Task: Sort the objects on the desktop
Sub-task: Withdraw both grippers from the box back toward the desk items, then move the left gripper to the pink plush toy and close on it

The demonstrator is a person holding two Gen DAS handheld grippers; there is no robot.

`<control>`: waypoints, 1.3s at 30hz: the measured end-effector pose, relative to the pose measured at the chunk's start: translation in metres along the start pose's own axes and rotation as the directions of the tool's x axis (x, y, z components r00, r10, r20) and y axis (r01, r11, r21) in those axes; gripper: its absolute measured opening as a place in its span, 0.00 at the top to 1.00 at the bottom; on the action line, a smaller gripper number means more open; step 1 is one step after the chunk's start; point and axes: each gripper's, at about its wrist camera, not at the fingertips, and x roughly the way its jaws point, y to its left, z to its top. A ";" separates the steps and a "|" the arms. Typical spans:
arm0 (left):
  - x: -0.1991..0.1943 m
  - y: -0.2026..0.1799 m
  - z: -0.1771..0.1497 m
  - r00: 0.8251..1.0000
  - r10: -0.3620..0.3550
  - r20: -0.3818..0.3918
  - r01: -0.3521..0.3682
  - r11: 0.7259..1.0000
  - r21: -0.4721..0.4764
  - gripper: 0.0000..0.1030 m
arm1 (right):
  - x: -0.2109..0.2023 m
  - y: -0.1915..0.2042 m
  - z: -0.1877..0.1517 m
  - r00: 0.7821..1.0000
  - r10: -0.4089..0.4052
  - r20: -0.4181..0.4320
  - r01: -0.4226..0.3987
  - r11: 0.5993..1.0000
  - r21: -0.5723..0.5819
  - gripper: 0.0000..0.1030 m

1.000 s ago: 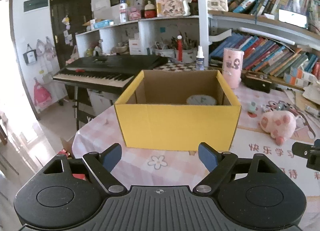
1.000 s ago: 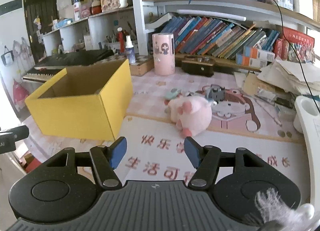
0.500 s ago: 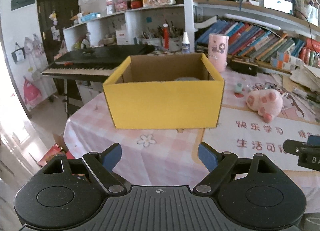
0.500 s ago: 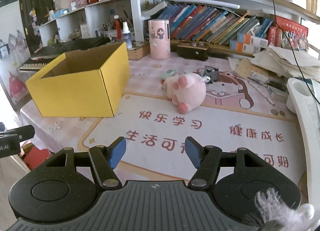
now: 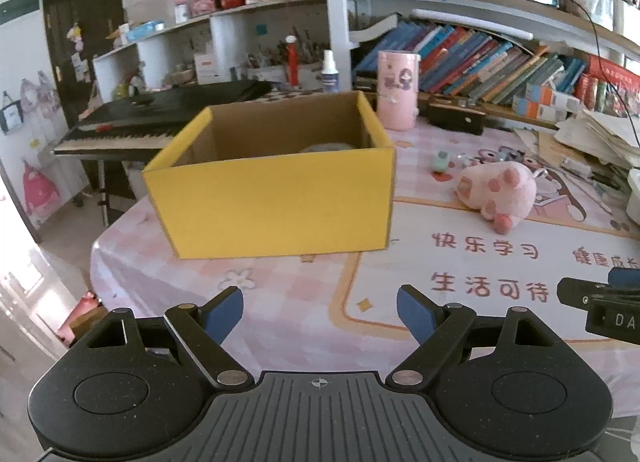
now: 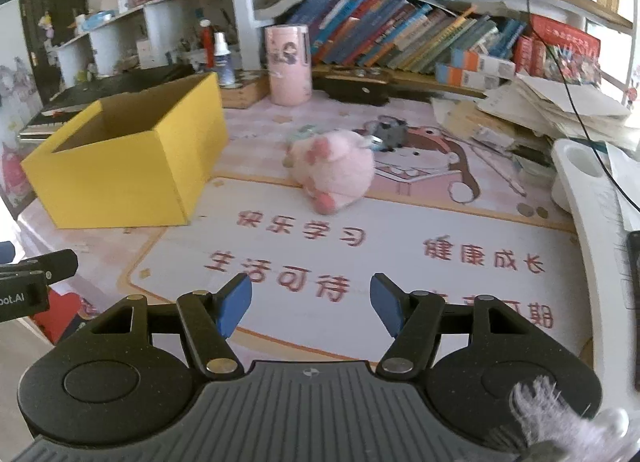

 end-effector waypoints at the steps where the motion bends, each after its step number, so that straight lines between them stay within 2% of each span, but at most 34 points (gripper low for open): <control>1: 0.002 -0.005 0.002 1.000 -0.003 -0.003 0.003 1.000 0.008 0.16 | 0.002 -0.005 0.001 1.000 -0.004 -0.005 0.004 1.000 0.006 0.38; 14: 0.036 -0.069 0.028 0.999 -0.027 -0.029 0.029 0.998 0.053 0.16 | 0.032 -0.064 0.027 1.000 -0.013 -0.024 0.013 1.000 0.027 0.38; 26: 0.065 -0.123 0.051 0.999 -0.013 -0.037 0.015 0.998 0.061 0.16 | 0.064 -0.124 0.059 1.000 -0.019 -0.007 0.020 0.999 0.033 0.38; 39: 0.094 -0.166 0.078 0.999 -0.009 -0.044 0.012 0.998 0.057 0.16 | 0.087 -0.166 0.085 1.000 -0.003 0.009 0.003 0.999 0.049 0.38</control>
